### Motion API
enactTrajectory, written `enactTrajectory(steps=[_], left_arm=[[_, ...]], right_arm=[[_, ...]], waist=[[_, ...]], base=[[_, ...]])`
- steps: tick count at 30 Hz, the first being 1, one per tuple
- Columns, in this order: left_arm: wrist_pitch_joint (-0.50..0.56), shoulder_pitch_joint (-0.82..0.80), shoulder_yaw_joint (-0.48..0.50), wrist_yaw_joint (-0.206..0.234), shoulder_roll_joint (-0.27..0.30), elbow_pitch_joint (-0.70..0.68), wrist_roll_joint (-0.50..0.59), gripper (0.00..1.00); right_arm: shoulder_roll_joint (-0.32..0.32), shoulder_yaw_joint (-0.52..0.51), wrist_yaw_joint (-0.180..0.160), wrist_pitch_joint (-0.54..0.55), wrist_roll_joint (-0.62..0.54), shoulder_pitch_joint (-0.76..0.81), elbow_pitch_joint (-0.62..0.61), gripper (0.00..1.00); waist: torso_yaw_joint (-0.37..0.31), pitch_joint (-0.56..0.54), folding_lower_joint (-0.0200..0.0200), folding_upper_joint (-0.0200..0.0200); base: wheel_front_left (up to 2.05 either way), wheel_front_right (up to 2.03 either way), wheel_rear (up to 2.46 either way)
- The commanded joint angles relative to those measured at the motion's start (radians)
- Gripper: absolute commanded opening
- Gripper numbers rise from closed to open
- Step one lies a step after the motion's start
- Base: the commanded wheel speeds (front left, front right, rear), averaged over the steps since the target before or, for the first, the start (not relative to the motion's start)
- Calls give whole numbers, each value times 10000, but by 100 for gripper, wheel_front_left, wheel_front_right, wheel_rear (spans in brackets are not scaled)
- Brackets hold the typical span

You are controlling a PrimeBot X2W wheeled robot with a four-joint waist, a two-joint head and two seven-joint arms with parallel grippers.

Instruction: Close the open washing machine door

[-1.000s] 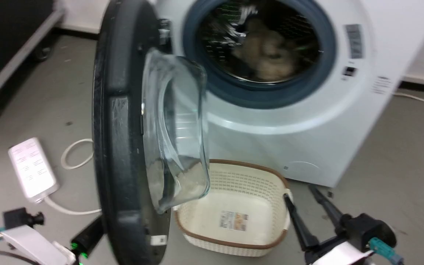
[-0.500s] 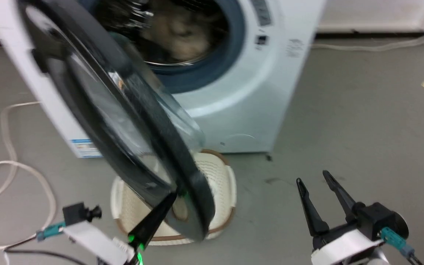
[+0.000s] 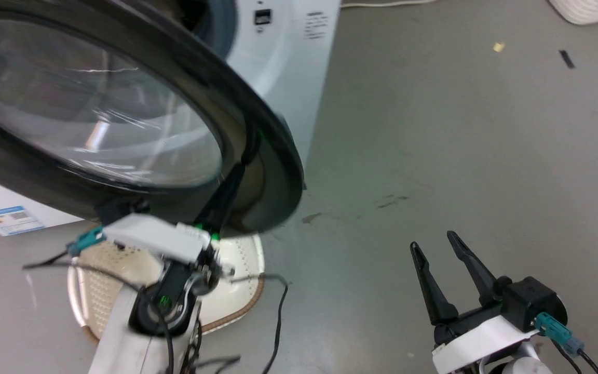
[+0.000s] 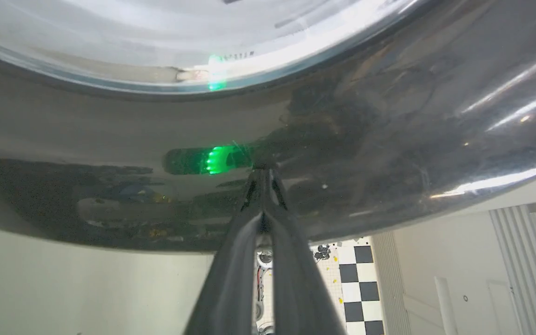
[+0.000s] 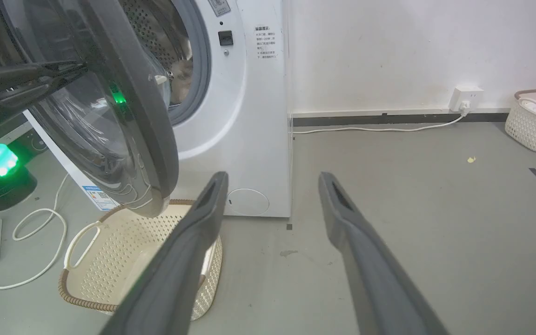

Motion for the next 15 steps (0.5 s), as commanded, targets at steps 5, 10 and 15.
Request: enactTrajectory(steps=[5, 10, 15], left_arm=[[-614, -1075, -312, -202, 15, 1239, -305, 0], [-906, -1175, -587, -396, 15, 1893, -430, 0], [-1237, -161, -1117, -472, 248, 1684, 345, 100]], right_arm=[[75, -89, 8, -46, 197, -161, 68, 100], [89, -191, 8, -46, 190, -39, 43, 100], [78, -378, 8, -46, 183, 296, -48, 100]], waist=[[-160, 10, -2, -1], [296, -325, -2, -1], [1112, -960, -2, -1]], base=[[0, 0, 0], [0, 0, 0], [0, 0, 0]])
